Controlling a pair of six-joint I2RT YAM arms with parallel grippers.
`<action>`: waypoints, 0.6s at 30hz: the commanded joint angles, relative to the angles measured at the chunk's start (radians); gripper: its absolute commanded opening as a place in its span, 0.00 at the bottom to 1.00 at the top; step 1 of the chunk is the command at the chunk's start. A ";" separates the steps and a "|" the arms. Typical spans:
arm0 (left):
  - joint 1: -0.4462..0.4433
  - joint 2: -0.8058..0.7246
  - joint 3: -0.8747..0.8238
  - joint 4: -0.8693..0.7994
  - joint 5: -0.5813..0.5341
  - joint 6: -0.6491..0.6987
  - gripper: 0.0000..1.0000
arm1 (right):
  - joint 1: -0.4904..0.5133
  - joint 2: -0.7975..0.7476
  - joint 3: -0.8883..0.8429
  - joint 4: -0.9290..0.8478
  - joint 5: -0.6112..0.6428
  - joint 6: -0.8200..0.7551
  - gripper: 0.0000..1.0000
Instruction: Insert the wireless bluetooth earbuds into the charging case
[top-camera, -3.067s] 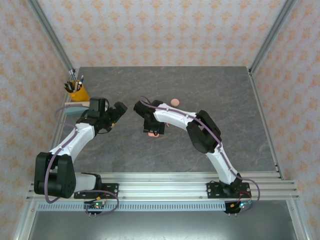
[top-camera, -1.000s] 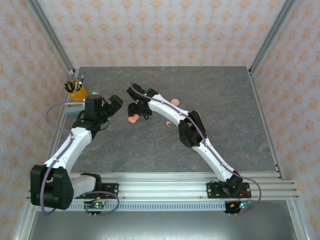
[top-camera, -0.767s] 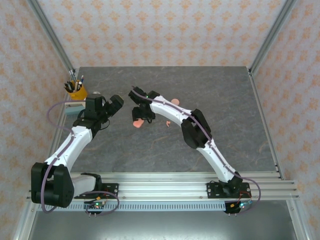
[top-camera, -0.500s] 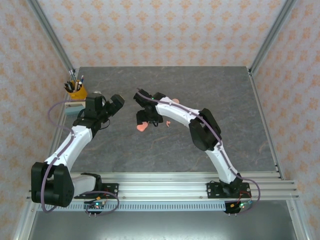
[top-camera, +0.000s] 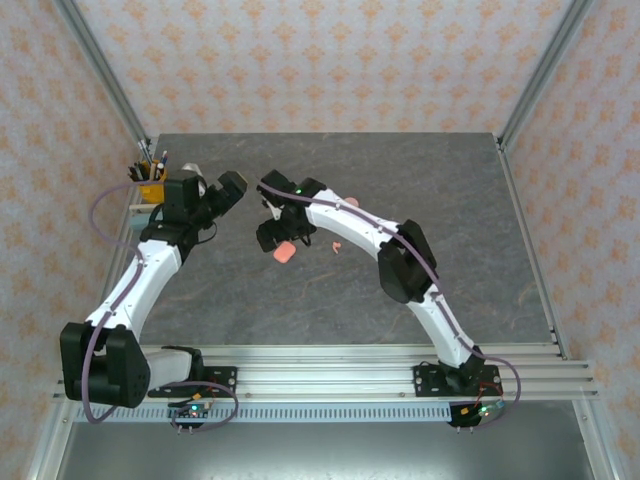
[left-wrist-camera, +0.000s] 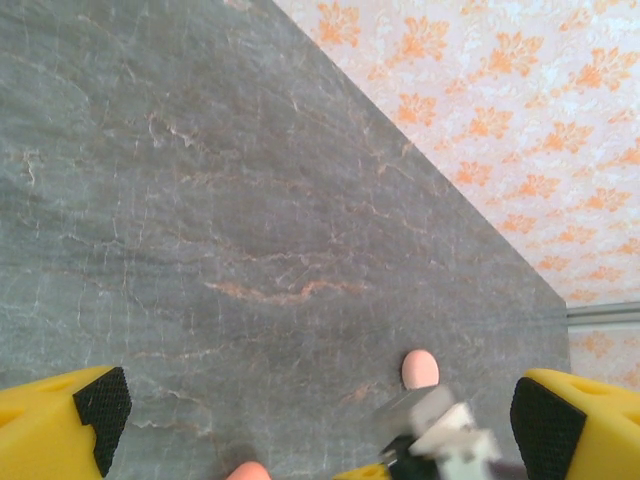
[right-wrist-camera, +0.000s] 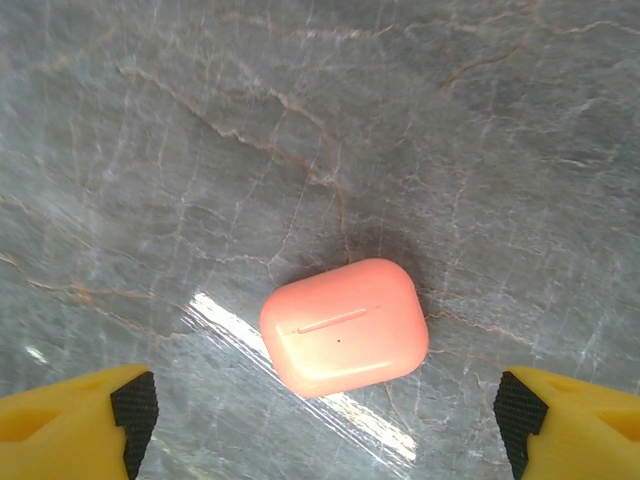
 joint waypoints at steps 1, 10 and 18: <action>0.013 0.025 0.051 -0.021 0.023 0.018 1.00 | 0.015 0.042 0.044 -0.103 0.056 -0.103 0.89; 0.026 0.092 0.083 0.027 0.055 -0.018 1.00 | 0.015 0.104 0.044 -0.101 0.095 -0.100 0.89; 0.026 0.128 0.084 0.048 0.063 -0.029 1.00 | 0.015 0.166 0.105 -0.079 0.114 -0.059 0.87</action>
